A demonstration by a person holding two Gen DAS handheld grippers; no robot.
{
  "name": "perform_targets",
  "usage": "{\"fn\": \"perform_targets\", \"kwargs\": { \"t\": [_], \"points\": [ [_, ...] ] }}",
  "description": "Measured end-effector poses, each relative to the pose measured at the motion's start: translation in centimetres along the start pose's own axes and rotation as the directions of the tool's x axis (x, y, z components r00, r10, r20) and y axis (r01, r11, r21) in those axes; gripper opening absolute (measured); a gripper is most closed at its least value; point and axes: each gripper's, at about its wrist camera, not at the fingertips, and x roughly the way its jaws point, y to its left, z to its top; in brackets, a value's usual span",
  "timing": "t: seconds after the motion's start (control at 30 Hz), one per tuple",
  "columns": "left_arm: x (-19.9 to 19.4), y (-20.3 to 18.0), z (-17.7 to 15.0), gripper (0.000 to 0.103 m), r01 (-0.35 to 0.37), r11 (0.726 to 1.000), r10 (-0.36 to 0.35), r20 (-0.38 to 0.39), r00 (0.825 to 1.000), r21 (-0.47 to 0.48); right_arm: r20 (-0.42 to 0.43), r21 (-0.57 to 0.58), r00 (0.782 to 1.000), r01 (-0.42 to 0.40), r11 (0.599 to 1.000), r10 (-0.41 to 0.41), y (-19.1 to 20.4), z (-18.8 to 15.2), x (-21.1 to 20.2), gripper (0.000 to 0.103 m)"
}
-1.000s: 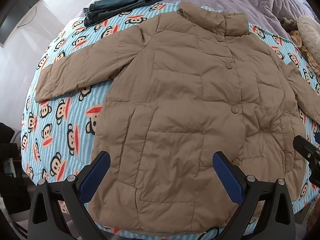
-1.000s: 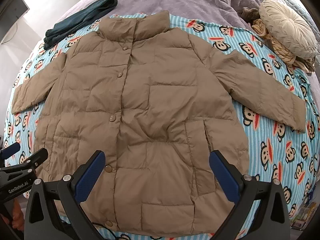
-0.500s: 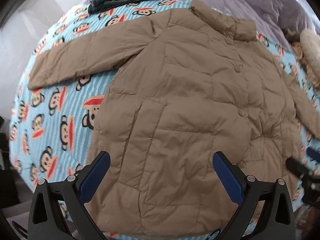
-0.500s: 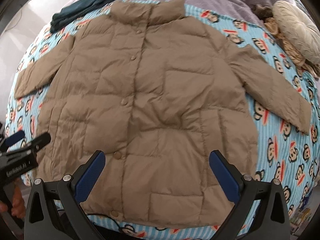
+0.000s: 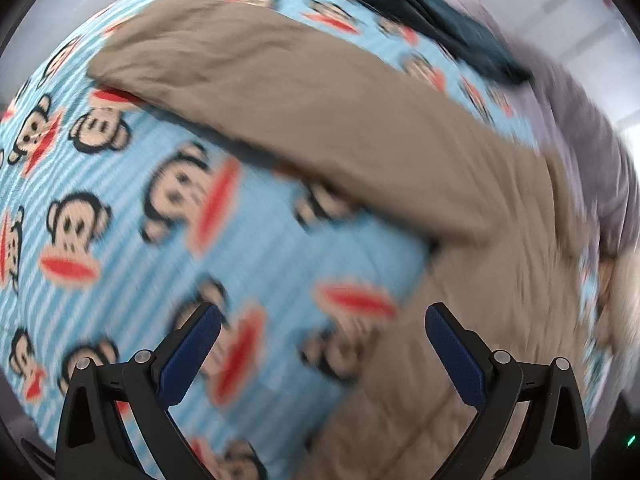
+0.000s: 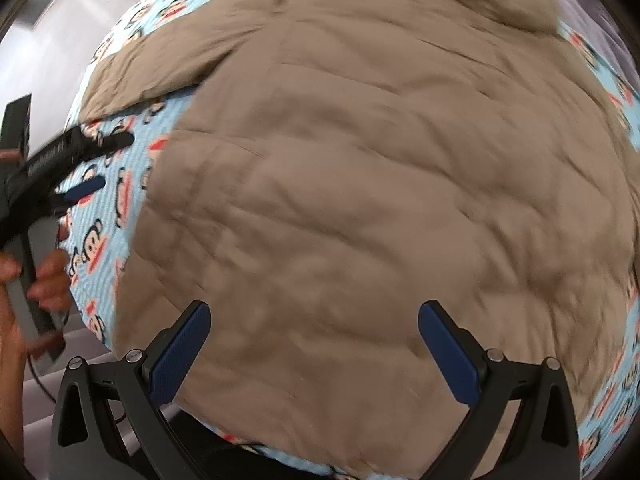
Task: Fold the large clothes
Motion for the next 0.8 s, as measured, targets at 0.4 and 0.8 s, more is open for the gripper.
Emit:
{"fn": "perform_targets", "kwargs": {
  "t": [0.4,0.8],
  "points": [
    [3.1,5.9,7.4,0.102,0.094,0.979,-0.081,0.077,0.994,-0.179,0.050,-0.049,0.998,-0.030,0.998,0.033,5.5,9.2,0.7,0.011],
    [5.3,6.7,12.9,0.101,0.130,0.968,-0.086,0.199,0.976,-0.217,0.113,-0.114,0.994,0.027,0.993,-0.014,8.5,15.6,2.7,0.011]
  ]
}}
